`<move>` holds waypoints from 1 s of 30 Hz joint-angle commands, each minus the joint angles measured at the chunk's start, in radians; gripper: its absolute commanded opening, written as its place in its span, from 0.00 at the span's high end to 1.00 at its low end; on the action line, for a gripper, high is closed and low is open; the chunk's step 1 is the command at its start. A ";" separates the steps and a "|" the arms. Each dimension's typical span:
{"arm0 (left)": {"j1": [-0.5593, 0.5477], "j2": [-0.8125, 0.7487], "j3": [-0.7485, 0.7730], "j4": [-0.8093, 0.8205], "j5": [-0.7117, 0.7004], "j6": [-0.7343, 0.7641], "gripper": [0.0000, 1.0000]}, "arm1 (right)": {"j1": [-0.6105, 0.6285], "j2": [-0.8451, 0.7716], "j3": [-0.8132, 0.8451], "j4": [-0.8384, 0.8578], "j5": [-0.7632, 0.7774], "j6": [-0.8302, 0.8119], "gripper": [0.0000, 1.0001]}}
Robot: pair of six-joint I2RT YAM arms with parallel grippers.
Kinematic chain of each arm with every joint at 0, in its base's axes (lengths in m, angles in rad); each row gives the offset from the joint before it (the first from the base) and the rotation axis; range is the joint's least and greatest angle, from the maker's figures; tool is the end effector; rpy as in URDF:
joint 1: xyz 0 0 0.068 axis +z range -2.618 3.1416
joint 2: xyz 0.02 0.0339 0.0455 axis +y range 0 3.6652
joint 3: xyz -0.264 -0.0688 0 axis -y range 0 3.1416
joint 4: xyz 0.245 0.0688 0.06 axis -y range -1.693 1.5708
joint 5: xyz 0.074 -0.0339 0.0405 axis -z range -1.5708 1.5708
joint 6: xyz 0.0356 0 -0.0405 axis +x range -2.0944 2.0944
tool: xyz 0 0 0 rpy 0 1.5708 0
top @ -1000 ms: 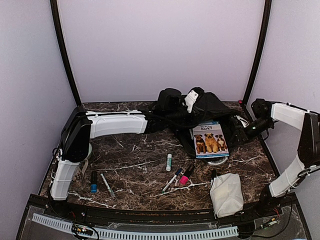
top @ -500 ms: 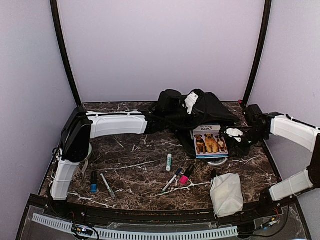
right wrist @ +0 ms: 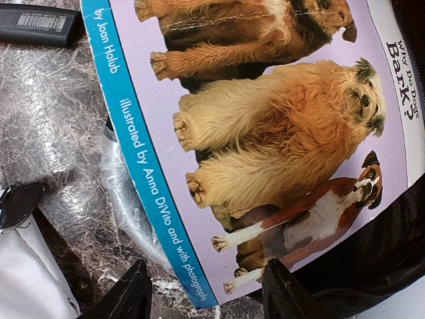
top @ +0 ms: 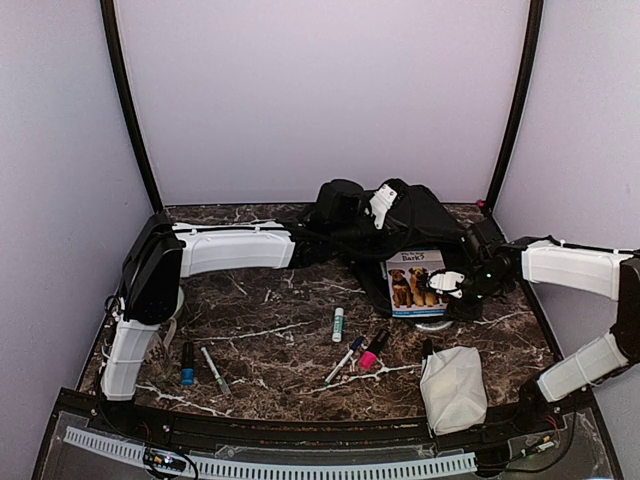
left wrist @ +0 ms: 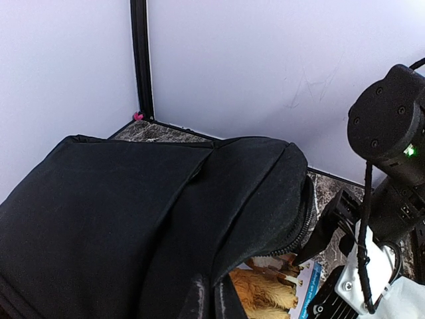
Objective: Pack the student bag
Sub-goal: Place the book in the student bag.
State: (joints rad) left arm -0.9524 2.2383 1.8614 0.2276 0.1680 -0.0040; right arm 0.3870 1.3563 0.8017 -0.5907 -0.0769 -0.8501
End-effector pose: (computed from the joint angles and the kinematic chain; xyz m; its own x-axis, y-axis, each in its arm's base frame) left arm 0.3089 -0.4444 0.2702 -0.0898 0.1195 -0.9888 0.8988 0.4373 -0.0288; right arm 0.2294 0.0965 0.1937 -0.2518 -0.9116 -0.3250 -0.9014 0.3431 -0.2640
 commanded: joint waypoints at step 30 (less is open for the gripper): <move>-0.006 -0.104 0.058 0.002 0.023 -0.001 1.00 | 0.024 0.342 0.031 0.745 0.418 0.136 0.62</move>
State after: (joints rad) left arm -0.9524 2.2383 1.8774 0.1837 0.1753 -0.0040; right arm 0.4061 1.6741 0.8421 0.0261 0.2726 -0.7460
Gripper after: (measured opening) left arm 0.025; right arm 0.383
